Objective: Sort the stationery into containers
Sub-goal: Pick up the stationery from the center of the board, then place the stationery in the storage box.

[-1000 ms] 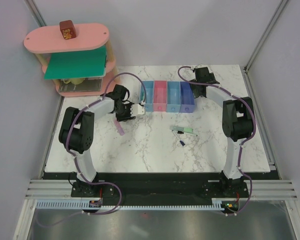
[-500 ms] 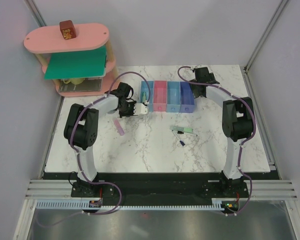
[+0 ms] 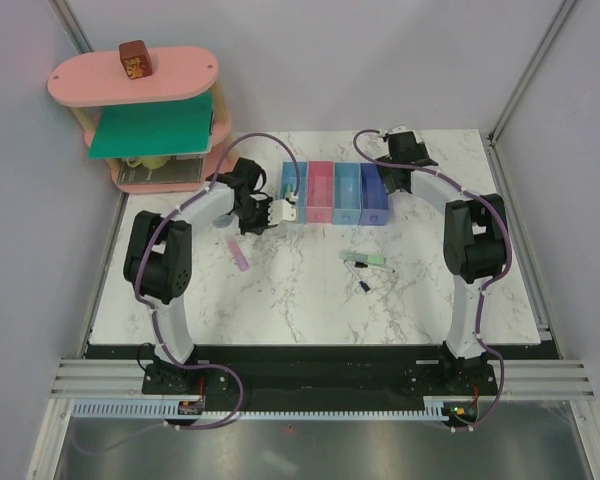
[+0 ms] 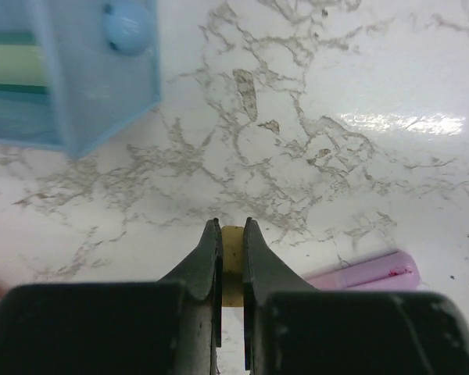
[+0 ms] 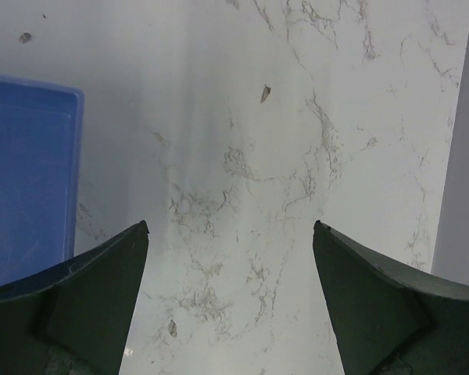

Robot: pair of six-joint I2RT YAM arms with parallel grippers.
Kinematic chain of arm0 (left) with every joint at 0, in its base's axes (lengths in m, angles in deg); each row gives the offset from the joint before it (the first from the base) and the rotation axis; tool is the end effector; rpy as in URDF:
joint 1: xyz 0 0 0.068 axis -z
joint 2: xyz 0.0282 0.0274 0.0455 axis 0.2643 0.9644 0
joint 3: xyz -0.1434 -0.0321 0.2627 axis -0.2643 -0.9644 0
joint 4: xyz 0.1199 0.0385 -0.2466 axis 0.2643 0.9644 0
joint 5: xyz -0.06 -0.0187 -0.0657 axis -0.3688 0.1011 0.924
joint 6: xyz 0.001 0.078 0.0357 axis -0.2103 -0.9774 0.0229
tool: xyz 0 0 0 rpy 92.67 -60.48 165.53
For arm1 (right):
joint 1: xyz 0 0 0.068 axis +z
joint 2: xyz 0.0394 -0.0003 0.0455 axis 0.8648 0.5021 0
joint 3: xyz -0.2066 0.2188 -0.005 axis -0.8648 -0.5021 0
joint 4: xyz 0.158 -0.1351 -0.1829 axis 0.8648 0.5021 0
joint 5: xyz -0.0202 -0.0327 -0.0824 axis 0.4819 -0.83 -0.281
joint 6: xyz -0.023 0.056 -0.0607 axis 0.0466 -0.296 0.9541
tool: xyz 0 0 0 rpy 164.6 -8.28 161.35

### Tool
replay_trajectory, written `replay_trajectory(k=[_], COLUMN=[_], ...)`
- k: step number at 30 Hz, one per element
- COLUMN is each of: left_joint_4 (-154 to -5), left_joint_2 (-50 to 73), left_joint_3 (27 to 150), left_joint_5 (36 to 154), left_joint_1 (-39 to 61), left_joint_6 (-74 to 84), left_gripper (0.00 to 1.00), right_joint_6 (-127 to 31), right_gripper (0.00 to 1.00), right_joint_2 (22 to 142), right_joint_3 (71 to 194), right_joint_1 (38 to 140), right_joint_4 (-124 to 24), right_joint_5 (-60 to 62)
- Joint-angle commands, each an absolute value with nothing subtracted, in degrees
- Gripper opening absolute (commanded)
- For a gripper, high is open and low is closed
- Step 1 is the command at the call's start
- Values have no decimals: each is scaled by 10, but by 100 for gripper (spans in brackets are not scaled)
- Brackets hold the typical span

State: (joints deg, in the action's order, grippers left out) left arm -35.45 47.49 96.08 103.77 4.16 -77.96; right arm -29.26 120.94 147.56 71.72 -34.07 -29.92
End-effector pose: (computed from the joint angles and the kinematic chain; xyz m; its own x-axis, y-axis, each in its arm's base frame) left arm 0.3905 -0.1619 0.1624 0.0806 0.9290 -0.3611 0.9843 -0.0170 0.1759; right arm 0.5189 0.0780 0.1894 -0.7027 -0.3376 -0.6263 -0.0570 0.9041 -0.4234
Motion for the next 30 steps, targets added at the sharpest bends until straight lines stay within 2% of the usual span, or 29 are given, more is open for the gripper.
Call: replay_trajectory(k=[1,8,10,15,23,29,30], left_joint_4=[-323,-343,-393,-488,-520,-565,-567], left_joint_2=[387,388,394,447,544,567,569], left_joint_3=[1038,1127,1134,1145,1215,1193,1184], left_joint_5=[1132,1207,1222,1239,1238,1193,1188], left_joint_1=[45,45,45,45,46,46,46], left_joint_6=[-717,-659,-630,-578,-549,-550,-550], left_gripper=[2,2,2,2,2,16,22], right_joint_6=[-305,-306,-306,-306,-302,-299,-301], right_gripper=[93,93,93,93,93,93,94], right_joint_2=[1209,1218,1220,1225,1225,1216,1215], right_joint_3=[1505,1514,1515,1513,1513,1506,1506], right_joint_1=[728,740,743,751,755,755,755], right_joint_4=[-344,-342,-342,-342,-342,-342,-342], right_joint_5=[-292,-293,-294,-297,-303,-302,-302])
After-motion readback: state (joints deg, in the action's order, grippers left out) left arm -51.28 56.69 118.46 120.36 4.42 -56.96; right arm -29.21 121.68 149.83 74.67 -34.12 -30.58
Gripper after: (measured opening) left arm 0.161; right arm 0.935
